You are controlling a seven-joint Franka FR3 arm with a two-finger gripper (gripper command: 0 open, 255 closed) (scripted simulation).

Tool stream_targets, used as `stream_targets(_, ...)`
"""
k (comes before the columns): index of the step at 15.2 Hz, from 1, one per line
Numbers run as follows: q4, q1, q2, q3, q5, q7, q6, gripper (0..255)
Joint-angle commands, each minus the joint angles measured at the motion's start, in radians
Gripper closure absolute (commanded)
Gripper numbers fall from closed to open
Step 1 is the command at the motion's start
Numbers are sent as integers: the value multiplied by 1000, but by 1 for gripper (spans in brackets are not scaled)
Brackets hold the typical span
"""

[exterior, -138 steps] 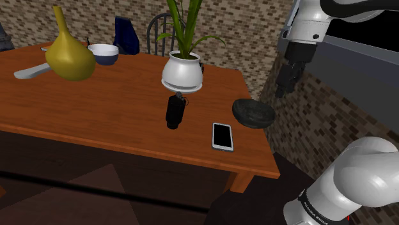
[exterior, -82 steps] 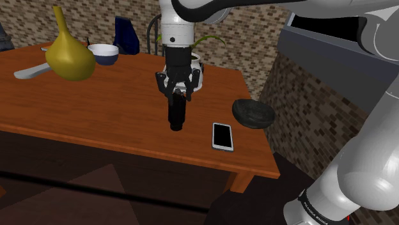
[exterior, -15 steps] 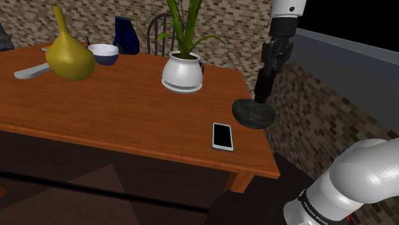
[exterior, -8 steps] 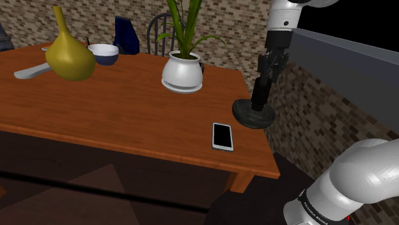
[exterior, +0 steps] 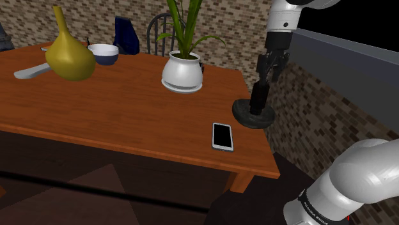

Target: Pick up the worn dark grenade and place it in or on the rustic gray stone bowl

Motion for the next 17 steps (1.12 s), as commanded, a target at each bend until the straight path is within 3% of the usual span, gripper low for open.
stream_targets(1, 0, 0, 0, 0, 0, 0, 0, 0)
stream_targets(5, 0, 0, 0, 0, 0, 0, 0, 0)
stream_targets(9, 173, -2, 56, 1, -4, 4, -117, 0)
stream_targets(17, 173, -3, 56, 1, -4, 4, -117, 0)
